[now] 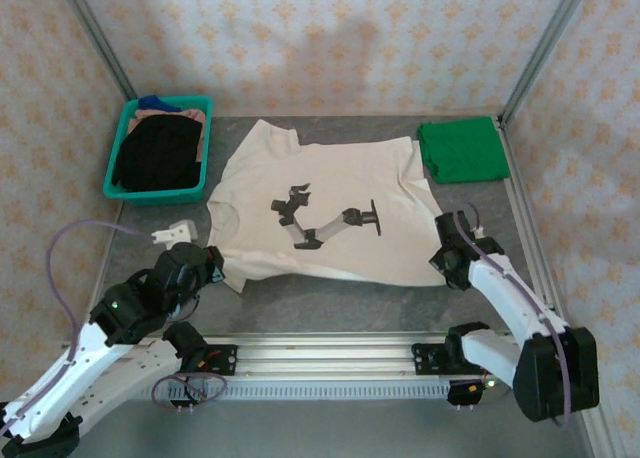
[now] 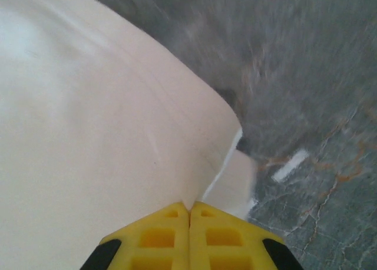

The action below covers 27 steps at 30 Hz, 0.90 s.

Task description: Fold and stack the t-shirts

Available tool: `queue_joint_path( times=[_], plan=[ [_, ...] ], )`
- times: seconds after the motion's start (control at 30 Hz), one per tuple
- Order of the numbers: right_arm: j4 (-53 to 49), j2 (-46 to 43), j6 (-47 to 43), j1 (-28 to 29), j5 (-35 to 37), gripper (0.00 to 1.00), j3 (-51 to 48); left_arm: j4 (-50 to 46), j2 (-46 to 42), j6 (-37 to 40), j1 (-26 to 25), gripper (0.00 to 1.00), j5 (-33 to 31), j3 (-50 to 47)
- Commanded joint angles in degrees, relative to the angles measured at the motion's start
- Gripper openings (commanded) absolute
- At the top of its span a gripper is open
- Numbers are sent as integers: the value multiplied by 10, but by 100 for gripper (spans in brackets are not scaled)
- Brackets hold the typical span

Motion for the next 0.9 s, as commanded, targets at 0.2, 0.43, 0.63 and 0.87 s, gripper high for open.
queue_joint_path(
  times=[0.2, 0.43, 0.63, 0.87],
  plan=[
    [-33, 62, -93, -3, -25, 0, 142, 72, 146, 168, 22, 0, -131, 85],
    [-29, 248, -164, -4, -13, 0, 280, 160, 309, 231, 180, 0, 23, 126],
    [-21, 393, -199, -4, -22, 3, 375, 196, 424, 250, 225, 0, 72, 156],
    [-53, 483, -220, -10, 23, 5, 448, 200, 521, 268, 249, 0, 95, 209]
  ],
)
